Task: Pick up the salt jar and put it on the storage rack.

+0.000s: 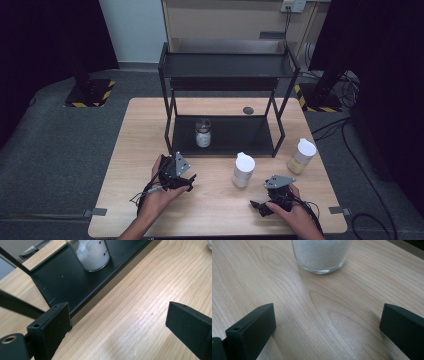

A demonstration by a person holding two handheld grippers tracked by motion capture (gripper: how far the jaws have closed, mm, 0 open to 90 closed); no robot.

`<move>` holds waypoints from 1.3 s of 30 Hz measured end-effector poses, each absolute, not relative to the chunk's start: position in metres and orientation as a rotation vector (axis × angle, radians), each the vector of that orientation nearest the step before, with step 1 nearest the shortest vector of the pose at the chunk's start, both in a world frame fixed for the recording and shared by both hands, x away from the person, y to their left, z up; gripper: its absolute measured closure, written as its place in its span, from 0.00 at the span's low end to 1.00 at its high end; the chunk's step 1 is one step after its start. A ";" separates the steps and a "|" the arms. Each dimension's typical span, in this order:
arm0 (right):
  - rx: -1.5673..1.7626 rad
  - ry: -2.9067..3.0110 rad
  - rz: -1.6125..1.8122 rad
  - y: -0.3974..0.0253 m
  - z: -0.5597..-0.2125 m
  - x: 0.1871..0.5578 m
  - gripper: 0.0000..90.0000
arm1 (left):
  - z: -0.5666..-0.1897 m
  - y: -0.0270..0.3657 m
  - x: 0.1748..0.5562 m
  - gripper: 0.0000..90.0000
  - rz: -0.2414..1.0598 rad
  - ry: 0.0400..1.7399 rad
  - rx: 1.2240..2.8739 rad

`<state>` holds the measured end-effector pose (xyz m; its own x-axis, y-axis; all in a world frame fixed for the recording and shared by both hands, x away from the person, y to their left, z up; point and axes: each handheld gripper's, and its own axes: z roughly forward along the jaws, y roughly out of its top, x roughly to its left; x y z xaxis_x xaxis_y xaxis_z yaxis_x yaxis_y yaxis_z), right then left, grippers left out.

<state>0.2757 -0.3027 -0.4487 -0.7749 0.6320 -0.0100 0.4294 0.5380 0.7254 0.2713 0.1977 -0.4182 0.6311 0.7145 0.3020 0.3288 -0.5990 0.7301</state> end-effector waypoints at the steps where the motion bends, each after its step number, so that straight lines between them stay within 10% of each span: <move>1: 0.887 2.507 1.072 -0.303 -0.449 0.276 0.01 | -0.418 0.198 0.271 0.05 0.782 0.811 2.212; 39: 0.887 2.507 1.072 -0.303 -0.449 0.276 0.01 | -0.434 0.253 0.281 0.06 0.536 0.875 2.207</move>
